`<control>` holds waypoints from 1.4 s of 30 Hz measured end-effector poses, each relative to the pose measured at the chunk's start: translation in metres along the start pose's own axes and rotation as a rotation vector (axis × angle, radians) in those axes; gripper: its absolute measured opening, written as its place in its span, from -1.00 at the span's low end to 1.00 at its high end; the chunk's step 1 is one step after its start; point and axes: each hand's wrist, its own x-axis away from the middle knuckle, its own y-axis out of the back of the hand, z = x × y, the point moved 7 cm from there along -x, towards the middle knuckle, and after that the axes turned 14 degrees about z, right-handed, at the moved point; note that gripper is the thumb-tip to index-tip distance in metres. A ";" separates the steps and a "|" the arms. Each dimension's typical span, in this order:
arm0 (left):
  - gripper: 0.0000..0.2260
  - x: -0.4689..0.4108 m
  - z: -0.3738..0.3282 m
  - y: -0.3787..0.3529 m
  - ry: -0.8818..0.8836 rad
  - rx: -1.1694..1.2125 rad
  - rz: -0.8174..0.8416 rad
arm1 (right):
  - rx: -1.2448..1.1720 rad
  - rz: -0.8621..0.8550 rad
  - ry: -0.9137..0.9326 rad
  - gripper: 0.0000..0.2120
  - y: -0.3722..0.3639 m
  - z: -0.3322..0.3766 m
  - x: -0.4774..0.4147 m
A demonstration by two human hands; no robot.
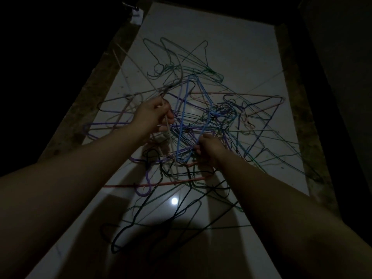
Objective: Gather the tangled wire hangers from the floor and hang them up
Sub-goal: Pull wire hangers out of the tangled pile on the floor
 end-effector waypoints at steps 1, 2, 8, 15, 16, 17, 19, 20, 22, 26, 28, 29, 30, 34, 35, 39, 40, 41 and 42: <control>-0.77 0.000 0.002 -0.001 0.011 0.012 0.000 | -0.048 -0.016 -0.008 -0.61 -0.001 -0.001 -0.003; -0.78 0.000 0.004 -0.002 0.022 0.022 0.002 | -0.115 -0.034 -0.016 -0.62 -0.001 -0.003 -0.005; -0.77 -0.001 0.016 -0.001 0.052 0.001 0.031 | -0.373 -0.035 -0.032 -0.88 -0.014 -0.011 -0.017; -0.79 -0.001 0.019 -0.001 0.068 -0.026 0.031 | 0.353 -0.117 -0.005 -0.70 0.005 -0.001 -0.014; -0.78 -0.002 0.019 -0.003 0.065 -0.031 0.035 | 0.434 -0.128 0.007 -0.72 0.006 -0.001 -0.013; -0.78 -0.002 0.018 -0.004 0.059 -0.031 0.038 | 0.466 -0.159 0.029 -0.74 0.010 0.000 -0.013; -0.77 -0.004 0.016 -0.006 0.051 -0.034 0.035 | 0.447 -0.169 0.050 -0.80 0.012 0.002 -0.009; -0.76 -0.005 0.017 -0.007 0.054 -0.038 0.032 | 0.439 -0.140 0.044 -0.82 0.010 0.001 -0.007; -0.76 -0.007 0.018 -0.009 0.062 -0.031 0.030 | 0.451 -0.148 0.093 -0.79 0.009 0.004 -0.007; -0.76 -0.008 0.021 -0.010 0.080 -0.016 0.031 | 0.452 -0.067 0.042 -0.77 0.000 -0.002 -0.006; -0.76 -0.007 0.020 -0.010 0.077 -0.016 0.035 | 0.432 -0.087 0.058 -0.72 0.003 -0.002 -0.007; -0.76 -0.007 0.019 -0.009 0.073 -0.015 0.031 | 0.396 -0.099 0.065 -0.70 0.005 0.000 -0.006; -0.76 -0.007 0.018 -0.008 0.070 -0.010 0.026 | 0.350 -0.078 0.052 -0.70 0.003 0.000 -0.004; -0.75 -0.006 0.018 -0.009 0.073 -0.010 0.037 | 0.273 -0.067 0.040 -0.77 -0.005 0.008 -0.001; -0.74 -0.005 0.017 -0.009 0.071 -0.023 0.039 | 0.198 -0.038 0.020 -0.81 -0.010 0.007 -0.001; -0.74 -0.005 0.017 -0.010 0.073 -0.047 0.036 | -0.099 0.039 -0.083 -0.88 -0.028 0.003 0.000; -0.74 -0.005 0.018 -0.010 0.078 -0.045 0.034 | -0.117 0.028 -0.088 -0.85 -0.027 0.004 0.001; -0.74 -0.005 0.018 -0.010 0.082 -0.042 0.033 | -0.138 0.015 -0.096 -0.81 -0.025 0.003 0.001; -0.74 -0.005 0.018 -0.010 0.084 -0.041 0.031 | -0.147 0.002 -0.108 -0.80 -0.022 0.000 0.000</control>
